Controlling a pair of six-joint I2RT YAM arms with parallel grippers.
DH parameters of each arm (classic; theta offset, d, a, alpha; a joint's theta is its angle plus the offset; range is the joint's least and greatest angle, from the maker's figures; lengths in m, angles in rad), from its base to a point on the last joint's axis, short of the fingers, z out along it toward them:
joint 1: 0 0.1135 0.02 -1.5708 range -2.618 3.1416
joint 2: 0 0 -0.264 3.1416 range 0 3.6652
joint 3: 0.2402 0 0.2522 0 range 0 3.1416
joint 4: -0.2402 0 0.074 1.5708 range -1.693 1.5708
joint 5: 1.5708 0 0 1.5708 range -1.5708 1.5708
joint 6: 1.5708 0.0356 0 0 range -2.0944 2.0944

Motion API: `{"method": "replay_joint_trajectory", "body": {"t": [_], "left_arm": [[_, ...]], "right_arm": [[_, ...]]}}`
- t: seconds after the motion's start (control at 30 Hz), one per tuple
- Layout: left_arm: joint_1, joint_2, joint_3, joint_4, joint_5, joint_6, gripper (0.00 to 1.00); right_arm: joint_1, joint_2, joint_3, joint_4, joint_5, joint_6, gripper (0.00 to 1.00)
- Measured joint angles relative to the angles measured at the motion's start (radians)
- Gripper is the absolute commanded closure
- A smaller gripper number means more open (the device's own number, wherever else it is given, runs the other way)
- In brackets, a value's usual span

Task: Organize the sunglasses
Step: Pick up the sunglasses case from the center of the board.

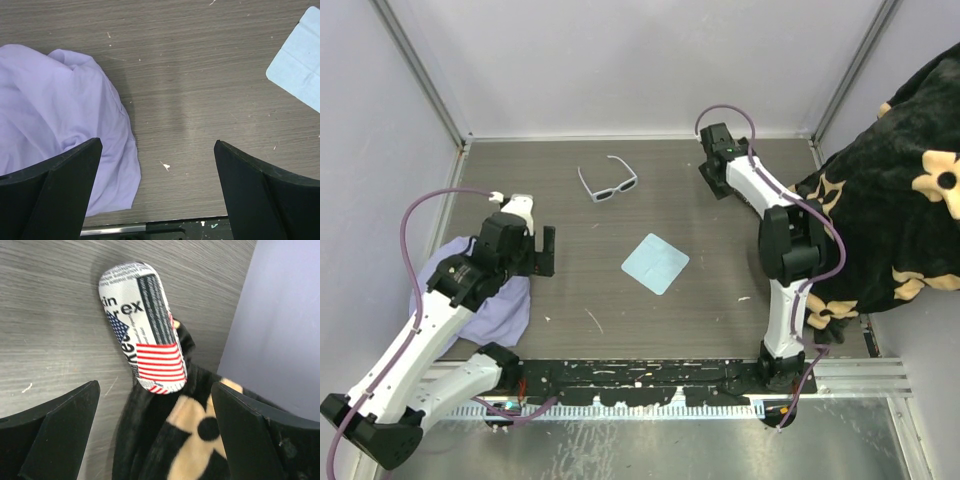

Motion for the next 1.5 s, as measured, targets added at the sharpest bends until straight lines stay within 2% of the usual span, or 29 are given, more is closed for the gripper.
{"method": "replay_joint_trajectory", "body": {"t": [0.27, 0.53, 1.5], "left_arm": [[0.000, 0.005, -0.017, 0.027, -0.014, 0.006, 0.02], [0.000, 0.024, -0.017, 0.034, -0.016, 0.007, 0.02], [0.000, 0.078, -0.018, 0.041, -0.002, 0.007, 0.02]], "right_arm": [[-0.007, 0.145, 0.071, 0.018, -0.027, -0.132, 0.00], [-0.034, 0.169, 0.080, 0.044, -0.014, -0.204, 0.00], [-0.087, 0.269, 0.101, 0.077, 0.006, -0.283, 0.00]]}}
